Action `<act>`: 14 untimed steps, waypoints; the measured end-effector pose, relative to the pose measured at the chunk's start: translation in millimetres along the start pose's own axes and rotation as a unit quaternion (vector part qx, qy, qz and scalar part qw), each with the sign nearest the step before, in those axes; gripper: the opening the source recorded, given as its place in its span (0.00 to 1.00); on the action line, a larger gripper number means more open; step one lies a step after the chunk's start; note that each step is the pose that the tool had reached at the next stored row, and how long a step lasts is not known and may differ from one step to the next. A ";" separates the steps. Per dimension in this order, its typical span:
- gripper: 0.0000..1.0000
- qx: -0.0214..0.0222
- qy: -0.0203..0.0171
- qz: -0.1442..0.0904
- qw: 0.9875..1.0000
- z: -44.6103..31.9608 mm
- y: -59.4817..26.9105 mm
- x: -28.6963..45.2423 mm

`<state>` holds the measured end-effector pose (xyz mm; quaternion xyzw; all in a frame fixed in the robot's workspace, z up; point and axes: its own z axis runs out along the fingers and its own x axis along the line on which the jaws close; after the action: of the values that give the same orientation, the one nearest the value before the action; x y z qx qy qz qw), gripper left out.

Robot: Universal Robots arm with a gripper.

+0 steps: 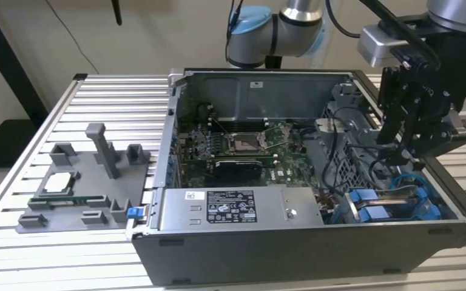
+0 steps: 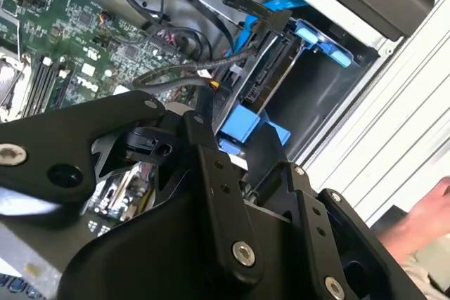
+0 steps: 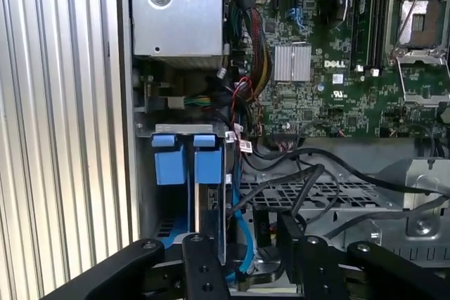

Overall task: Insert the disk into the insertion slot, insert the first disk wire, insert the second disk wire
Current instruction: 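Insert the disk into the insertion slot, then insert the first disk wire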

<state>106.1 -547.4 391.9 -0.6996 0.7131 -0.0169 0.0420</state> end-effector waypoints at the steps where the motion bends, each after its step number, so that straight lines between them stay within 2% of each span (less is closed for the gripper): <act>1: 1.00 0.000 0.000 -0.001 1.000 1.2 0.3 0.0; 6: 1.00 0.002 -0.001 -0.004 1.000 6.8 2.9 0.3; 8: 1.00 0.002 -0.002 -0.005 1.000 7.2 3.0 0.3; 11: 1.00 0.002 -0.009 -0.006 1.000 7.3 3.1 0.3; 14: 1.00 0.004 -0.022 -0.008 1.000 7.3 3.1 0.3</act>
<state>103.7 -547.3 384.4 -0.7056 0.7061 -0.0046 0.0599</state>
